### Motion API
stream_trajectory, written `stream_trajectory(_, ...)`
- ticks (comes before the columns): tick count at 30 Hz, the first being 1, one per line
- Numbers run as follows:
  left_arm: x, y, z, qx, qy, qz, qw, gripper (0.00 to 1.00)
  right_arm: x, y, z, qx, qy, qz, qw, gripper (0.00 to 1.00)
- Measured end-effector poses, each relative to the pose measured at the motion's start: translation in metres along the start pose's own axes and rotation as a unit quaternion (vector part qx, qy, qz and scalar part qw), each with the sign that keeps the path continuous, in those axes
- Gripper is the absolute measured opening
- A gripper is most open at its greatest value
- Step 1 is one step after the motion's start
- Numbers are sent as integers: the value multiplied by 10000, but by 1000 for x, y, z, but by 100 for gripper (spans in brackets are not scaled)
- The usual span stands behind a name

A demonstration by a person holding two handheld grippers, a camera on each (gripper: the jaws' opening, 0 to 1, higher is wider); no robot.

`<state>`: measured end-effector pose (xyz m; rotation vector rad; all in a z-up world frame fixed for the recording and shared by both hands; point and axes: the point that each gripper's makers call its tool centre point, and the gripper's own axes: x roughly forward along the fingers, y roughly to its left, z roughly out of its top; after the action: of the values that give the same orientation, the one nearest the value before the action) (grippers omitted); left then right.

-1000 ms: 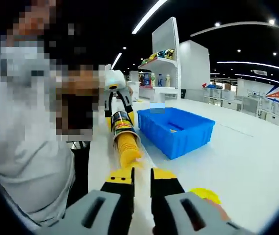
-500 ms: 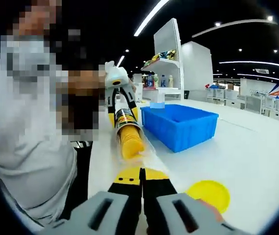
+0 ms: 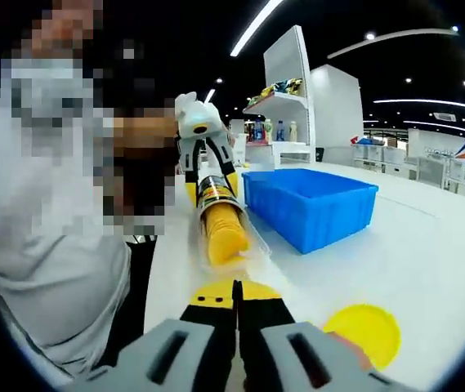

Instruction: Open the lid of the chip container on the table, take out the chips, place them into the box in front of the container, and close the lid

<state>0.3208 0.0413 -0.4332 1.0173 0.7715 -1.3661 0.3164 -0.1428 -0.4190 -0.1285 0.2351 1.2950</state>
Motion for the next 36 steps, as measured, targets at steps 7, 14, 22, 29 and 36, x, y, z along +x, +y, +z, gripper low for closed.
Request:
stream_trajectory(7, 2, -3, 5, 0, 7, -10, 10000, 44, 7, -2, 0, 2, -16, 11, 10000, 1)
stream_trajectory(14, 3, -4, 6, 0, 15, -15, 10000, 44, 17, -1, 2, 25, -29, 82, 10000, 1)
stream_trajectory(22, 5, -5, 7, -1, 26, -15, 10000, 45, 29, -1, 4, 6, -37, 214, 9998, 1)
stream_trajectory(29, 5, -4, 6, 11, 61, -15, 10000, 45, 48, 2, 9, -29, -8, 406, 9992, 1)
stream_trajectory(36, 5, -3, 5, 0, 65, -39, 10000, 45, 64, 8, 13, -34, -14, 560, 9984, 1)
